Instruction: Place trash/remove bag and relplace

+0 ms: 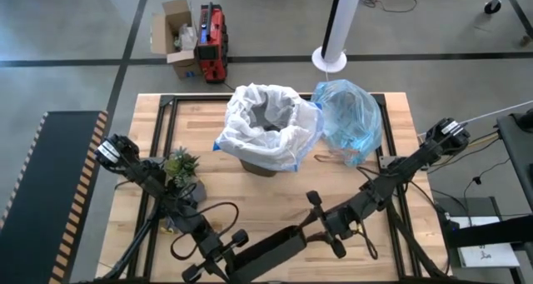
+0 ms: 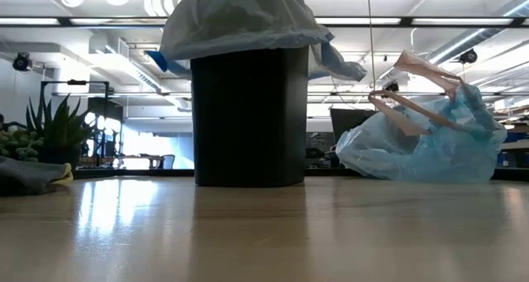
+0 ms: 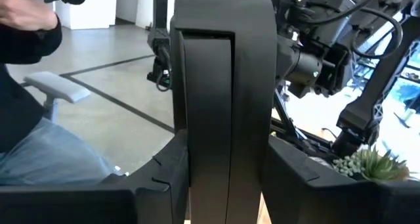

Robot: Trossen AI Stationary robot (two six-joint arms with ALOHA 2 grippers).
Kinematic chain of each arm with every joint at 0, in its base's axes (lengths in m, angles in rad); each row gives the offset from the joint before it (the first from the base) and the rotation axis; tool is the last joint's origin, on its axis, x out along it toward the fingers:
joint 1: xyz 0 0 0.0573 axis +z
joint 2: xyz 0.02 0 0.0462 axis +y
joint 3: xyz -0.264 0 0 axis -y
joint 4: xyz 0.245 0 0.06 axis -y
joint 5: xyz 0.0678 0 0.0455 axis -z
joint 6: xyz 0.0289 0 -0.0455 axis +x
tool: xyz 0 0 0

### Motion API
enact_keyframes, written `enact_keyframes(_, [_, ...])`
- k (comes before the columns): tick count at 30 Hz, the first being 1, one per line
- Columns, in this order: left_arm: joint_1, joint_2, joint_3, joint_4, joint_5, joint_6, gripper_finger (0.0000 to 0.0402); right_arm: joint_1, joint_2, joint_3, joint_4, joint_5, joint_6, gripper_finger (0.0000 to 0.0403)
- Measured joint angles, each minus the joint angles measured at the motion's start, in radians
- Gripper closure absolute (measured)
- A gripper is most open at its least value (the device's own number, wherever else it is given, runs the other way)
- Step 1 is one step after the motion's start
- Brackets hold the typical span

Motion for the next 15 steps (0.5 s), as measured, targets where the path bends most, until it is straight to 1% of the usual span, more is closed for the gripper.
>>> enact_keyframes(8, [0.000, 0.000, 0.000, 0.001, -0.007, 0.004, 0.0369, 0.000, -0.003, 0.000, 0.002, 0.010, 0.011, 0.0276])
enact_keyframes(9, [-0.001, 0.000, 0.000, 0.002, -0.008, 0.004, 0.0370, 0.002, -0.005, 0.000, 0.002, 0.014, 0.020, 0.0263])
enact_keyframes(13, [0.000, 0.000, -0.001, 0.001, -0.029, 0.009, 0.0371, 0.002, -0.015, 0.000, -0.013, 0.038, 0.054, 0.0161])
enact_keyframes(15, [0.000, 0.000, -0.001, 0.001, -0.029, 0.009, 0.0369, 0.005, -0.013, 0.000, -0.023, 0.037, 0.066, 0.0122])
